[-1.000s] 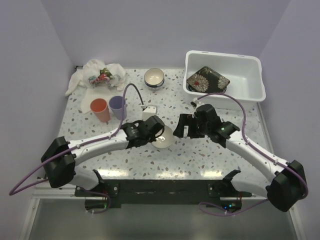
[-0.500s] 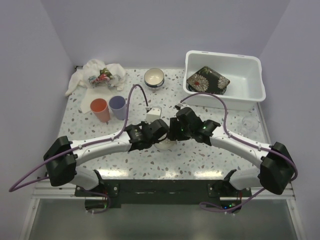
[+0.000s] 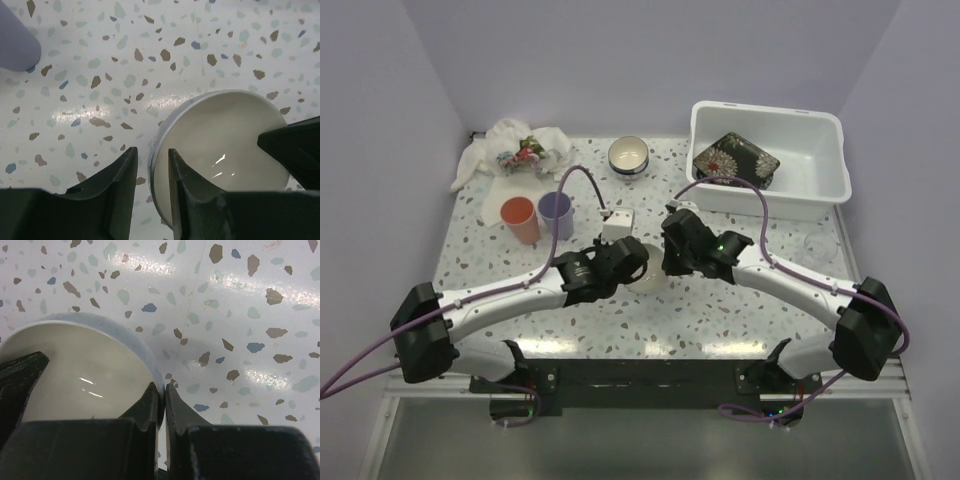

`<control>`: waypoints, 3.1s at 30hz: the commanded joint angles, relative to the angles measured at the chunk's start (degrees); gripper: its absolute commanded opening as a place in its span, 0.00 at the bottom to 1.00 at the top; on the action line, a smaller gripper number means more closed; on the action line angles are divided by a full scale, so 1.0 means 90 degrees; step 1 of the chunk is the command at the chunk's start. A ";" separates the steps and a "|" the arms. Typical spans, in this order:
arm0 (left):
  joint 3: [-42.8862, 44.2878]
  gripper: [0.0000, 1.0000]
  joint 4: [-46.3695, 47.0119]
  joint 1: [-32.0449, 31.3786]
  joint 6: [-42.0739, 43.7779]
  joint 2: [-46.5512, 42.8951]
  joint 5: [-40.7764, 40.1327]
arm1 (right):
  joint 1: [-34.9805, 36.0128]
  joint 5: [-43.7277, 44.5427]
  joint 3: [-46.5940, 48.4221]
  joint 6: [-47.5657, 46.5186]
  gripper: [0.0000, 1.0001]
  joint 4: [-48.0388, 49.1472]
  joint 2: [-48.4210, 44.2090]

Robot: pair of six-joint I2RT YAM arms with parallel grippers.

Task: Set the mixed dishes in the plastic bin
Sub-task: Pass from the left arm to the right, then place the bowl on the plate in a plastic bin.

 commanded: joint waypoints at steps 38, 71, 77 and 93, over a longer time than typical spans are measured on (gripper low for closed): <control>-0.2502 0.92 0.4639 0.1030 0.3782 -0.2795 -0.0766 | -0.4806 0.0801 0.7827 -0.1044 0.00 -0.2278 0.4574; -0.2385 0.90 0.4541 0.1030 0.3792 -0.2521 -0.0541 | -0.5344 -0.0302 0.7710 -0.0682 0.32 -0.1769 0.5366; -0.2365 0.90 0.4502 0.1021 0.3811 -0.2531 -0.0522 | -0.5353 -0.0273 0.7358 -0.0701 0.34 -0.1662 0.5102; -0.2336 0.90 0.4463 0.1021 0.3821 -0.2561 -0.0502 | -0.5354 -0.0448 0.6656 -0.0663 0.20 -0.1507 0.4517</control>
